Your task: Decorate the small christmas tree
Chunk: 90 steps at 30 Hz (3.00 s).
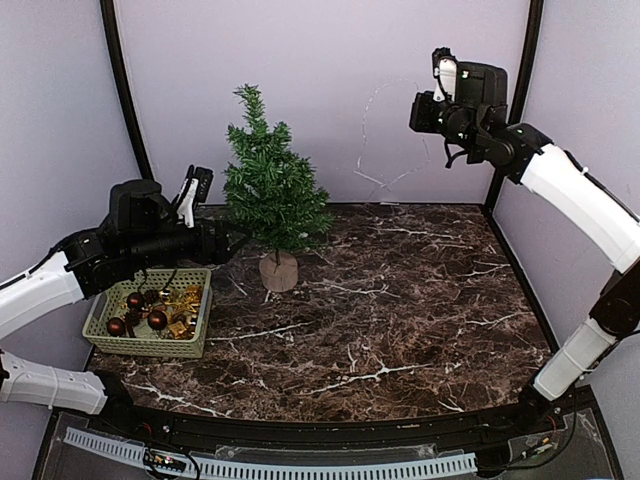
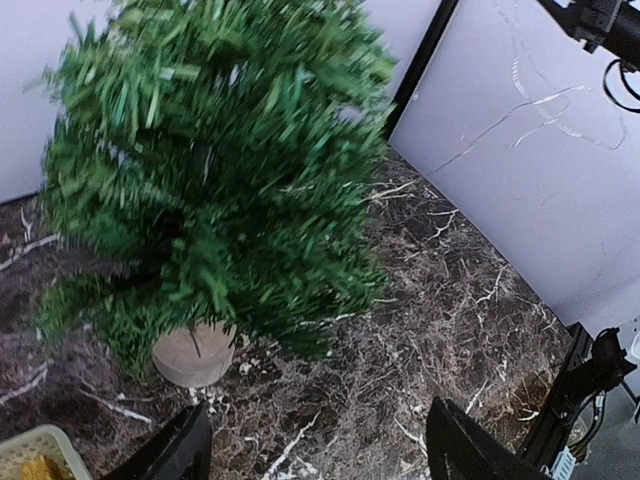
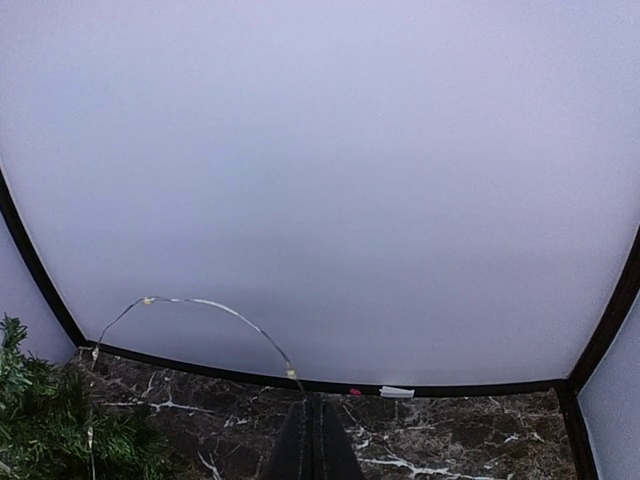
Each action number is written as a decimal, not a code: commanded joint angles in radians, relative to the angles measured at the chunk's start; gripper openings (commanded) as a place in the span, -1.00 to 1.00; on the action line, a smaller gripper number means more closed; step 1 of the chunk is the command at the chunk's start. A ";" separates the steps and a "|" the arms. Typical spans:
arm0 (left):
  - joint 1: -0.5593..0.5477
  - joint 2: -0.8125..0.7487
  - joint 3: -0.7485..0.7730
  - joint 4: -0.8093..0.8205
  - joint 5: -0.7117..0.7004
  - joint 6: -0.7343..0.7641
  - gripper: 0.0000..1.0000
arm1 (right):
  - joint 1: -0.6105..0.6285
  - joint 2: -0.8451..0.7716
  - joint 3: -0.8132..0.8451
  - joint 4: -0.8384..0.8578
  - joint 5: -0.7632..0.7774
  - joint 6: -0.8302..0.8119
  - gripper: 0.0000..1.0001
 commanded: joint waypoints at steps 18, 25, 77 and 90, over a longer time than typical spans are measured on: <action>-0.013 0.319 -0.078 0.424 0.018 -0.380 0.63 | -0.045 -0.103 -0.149 0.029 -0.015 0.018 -1.00; -0.014 0.314 -0.070 0.328 -0.120 -0.399 -0.45 | -0.046 -0.140 -0.181 0.023 -0.018 0.016 -1.00; 0.365 0.257 -0.226 0.553 0.374 0.127 -1.00 | -0.142 -0.262 -0.498 -0.102 0.010 0.166 -1.00; 0.367 0.067 -0.281 0.395 0.120 0.061 0.38 | -0.145 -0.085 -0.839 0.297 -0.568 0.350 -1.00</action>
